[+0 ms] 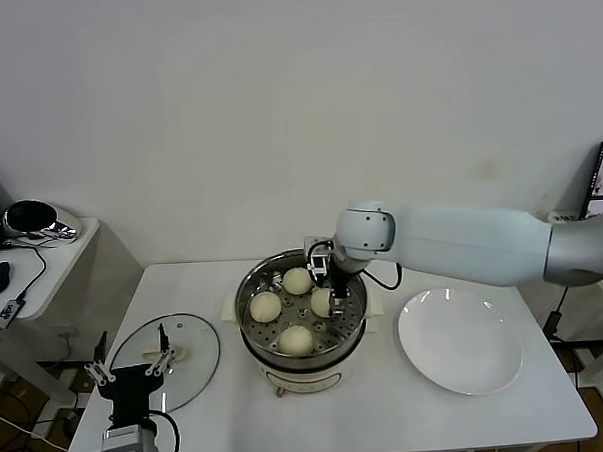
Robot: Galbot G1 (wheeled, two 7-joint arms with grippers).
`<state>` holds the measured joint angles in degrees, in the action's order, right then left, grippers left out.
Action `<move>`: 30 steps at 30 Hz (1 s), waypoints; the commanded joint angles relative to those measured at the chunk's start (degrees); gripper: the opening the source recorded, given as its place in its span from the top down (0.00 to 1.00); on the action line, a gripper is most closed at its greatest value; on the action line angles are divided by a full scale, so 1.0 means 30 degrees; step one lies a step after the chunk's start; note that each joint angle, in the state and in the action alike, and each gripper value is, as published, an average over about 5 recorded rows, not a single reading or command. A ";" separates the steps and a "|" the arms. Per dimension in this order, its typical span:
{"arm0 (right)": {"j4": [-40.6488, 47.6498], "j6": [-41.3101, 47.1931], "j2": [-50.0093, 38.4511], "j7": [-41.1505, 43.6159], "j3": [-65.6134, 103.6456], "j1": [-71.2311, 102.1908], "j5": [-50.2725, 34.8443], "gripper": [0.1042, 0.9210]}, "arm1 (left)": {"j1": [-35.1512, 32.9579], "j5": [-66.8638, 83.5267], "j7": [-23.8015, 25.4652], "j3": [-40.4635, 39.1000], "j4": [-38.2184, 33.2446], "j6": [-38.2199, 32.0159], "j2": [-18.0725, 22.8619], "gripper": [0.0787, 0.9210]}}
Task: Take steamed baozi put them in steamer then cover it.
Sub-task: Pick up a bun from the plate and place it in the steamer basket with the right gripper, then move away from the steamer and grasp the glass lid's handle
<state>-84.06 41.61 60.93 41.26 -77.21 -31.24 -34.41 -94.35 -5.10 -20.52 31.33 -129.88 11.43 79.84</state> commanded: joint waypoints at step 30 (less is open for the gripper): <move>-1.0269 -1.7040 -0.0778 -1.0726 3.9701 3.7600 0.5069 0.12 | -0.0027 -0.4286 0.0567 0.0498 0.2996 -0.0914 -0.0504 0.12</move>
<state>-110.23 7.73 41.33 8.78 -9.87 29.76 -29.57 -94.14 -7.66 -19.67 31.95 -124.63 9.16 79.14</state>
